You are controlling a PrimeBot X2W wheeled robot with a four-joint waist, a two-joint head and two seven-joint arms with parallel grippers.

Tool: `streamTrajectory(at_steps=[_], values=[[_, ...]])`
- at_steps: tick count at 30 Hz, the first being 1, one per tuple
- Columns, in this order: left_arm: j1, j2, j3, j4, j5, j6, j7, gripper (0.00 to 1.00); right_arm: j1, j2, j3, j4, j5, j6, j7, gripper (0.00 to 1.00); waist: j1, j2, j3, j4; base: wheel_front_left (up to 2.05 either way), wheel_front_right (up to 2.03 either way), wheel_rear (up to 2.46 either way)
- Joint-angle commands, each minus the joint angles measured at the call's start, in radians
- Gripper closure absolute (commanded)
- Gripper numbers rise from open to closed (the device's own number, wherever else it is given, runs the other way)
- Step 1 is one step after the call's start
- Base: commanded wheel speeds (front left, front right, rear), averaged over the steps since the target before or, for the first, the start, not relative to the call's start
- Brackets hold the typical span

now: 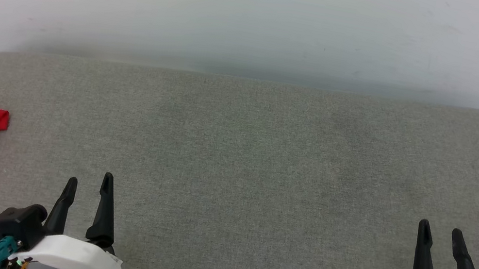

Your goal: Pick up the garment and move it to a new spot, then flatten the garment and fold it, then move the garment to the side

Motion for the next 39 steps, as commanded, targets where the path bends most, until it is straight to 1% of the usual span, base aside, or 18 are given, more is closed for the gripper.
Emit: streamTrajectory(at_steps=[1,12,39], values=[[0.003,0.006,-0.005,-0.013,0.024,-0.003,-0.009,0.0,0.001,-0.001,0.002,-0.014,-0.025,0.0,-0.009,0.0,-0.0001,0.0,0.0,0.0,0.0,0.0,0.0],[0.017,0.003,-0.013,-0.008,0.124,-0.016,-0.035,0.0,0.023,-0.001,0.007,-0.025,-0.118,0.0,-0.034,0.0,-0.0001,0.0,0.0,0.002,0.0,0.0,0.0],[0.046,-0.003,-0.015,0.002,0.323,-0.005,-0.088,0.0,0.058,0.0,0.015,-0.054,-0.299,0.0,-0.088,0.0,-0.0001,0.0,0.005,0.004,0.0,0.0,0.0]])
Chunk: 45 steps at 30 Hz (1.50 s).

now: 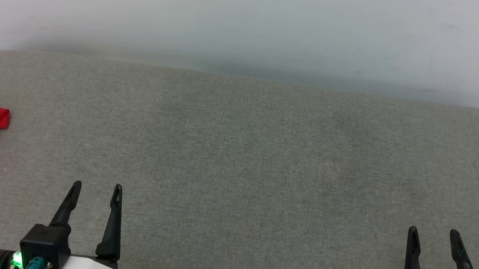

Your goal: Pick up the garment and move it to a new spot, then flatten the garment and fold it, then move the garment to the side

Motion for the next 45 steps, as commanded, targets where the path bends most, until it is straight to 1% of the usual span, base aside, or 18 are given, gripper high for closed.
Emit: streamTrajectory(at_steps=[1,9,25,39,45], values=[[0.008,-0.001,0.001,-0.004,0.017,0.008,-0.008,0.0,0.013,0.0,0.002,-0.012,-0.019,0.0,-0.008,0.0,0.0,-0.0001,0.0,0.0,0.0,0.0,0.0],[0.016,-0.001,-0.005,-0.003,0.056,0.008,-0.022,0.0,0.022,0.0,0.004,-0.019,-0.066,0.0,-0.021,0.0,0.0,-0.0001,0.0,0.0,0.0,0.0,0.0],[0.016,-0.001,-0.001,0.009,0.028,0.002,-0.022,0.0,0.019,0.0,0.007,-0.002,-0.005,0.0,-0.02,0.0,0.0,-0.0001,0.001,-0.001,0.0,0.0,0.0],[0.015,-0.001,0.002,0.01,0.022,0.005,-0.022,0.0,0.024,0.0,0.011,-0.001,0.001,0.0,-0.02,0.0,0.0,-0.0001,-0.001,0.005,0.0,0.0,0.0],[0.011,-0.001,0.009,0.013,0.019,0.006,-0.022,0.0,0.023,0.0,0.013,-0.004,-0.001,0.0,-0.02,0.0,0.0,-0.0001,0.0,0.025,0.0,0.0,0.0]])
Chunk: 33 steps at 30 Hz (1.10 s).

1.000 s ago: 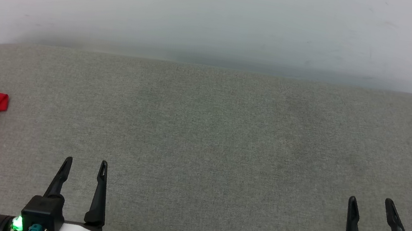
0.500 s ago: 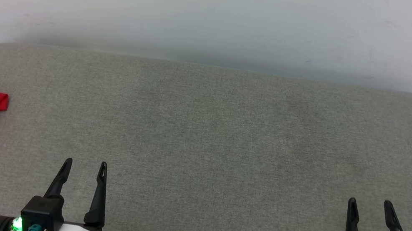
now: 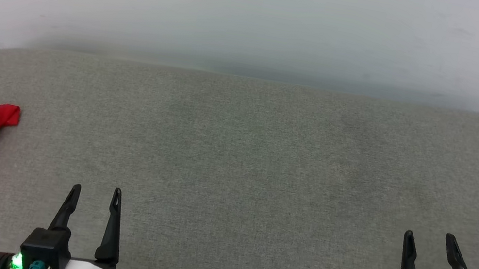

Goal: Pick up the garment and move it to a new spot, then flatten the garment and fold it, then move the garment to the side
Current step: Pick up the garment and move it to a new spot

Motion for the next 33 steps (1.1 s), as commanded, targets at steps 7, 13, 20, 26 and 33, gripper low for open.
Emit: streamTrajectory(at_steps=[7,13,20,26,33], values=[[0.006,-0.001,0.02,0.003,-0.001,0.018,-0.007,0.0,0.01,0.0,0.011,-0.007,-0.003,0.0,-0.003,0.0,0.0,0.0,-0.001,0.057,0.0,0.0,0.0],[0.01,-0.001,0.03,-0.006,-0.003,0.025,-0.006,0.0,0.016,0.0,0.017,-0.011,-0.01,0.0,-0.003,0.0,0.0,0.0,-0.001,0.132,0.0,0.0,0.0],[0.005,-0.001,0.041,-0.01,-0.011,0.032,-0.006,0.0,0.015,0.0,0.02,-0.014,-0.024,0.0,-0.003,0.0,0.0,0.0,0.003,0.239,0.0,0.0,0.0],[0.011,-0.001,0.046,-0.01,-0.015,0.048,-0.006,0.0,0.019,0.0,0.024,-0.014,-0.031,0.0,-0.003,0.0,0.0,0.0,0.003,0.329,0.0,0.0,0.0],[0.015,-0.001,0.059,-0.012,-0.021,0.058,-0.006,0.0,0.023,0.0,0.029,-0.012,-0.039,0.0,-0.003,0.0,0.0,0.0,0.004,0.423,0.0,0.0,0.0]])
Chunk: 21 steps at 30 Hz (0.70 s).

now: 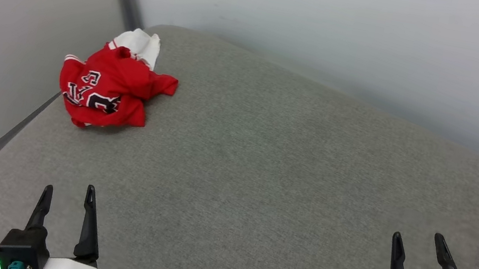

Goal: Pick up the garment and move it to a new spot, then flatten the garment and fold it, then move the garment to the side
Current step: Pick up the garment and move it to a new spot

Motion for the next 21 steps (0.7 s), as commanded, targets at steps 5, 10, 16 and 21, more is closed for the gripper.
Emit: streamTrajectory(at_steps=[5,10,16,21], values=[[0.006,-0.001,0.02,-0.001,-0.005,0.002,-0.003,0.0,0.015,0.0,0.009,0.001,-0.009,0.0,-0.002,0.0,0.0,0.0,0.002,0.079,0.0,0.0,0.0],[0.013,-0.001,0.027,-0.011,-0.019,0.013,-0.003,0.0,-0.004,0.0,0.023,0.006,-0.016,0.0,-0.002,0.0,0.0,0.0,0.011,0.088,0.0,0.0,0.0],[0.016,-0.001,0.037,-0.006,-0.032,0.009,-0.003,0.0,-0.013,0.0,0.03,0.012,-0.018,0.0,-0.002,0.0,0.0,0.0,0.011,0.088,0.0,0.0,0.0],[-0.028,0.0,0.052,0.017,-0.012,-0.021,-0.003,0.0,-0.001,0.0,0.02,0.007,-0.016,0.0,-0.003,0.0,0.0,0.0,0.01,0.083,0.0,0.0,0.0]])
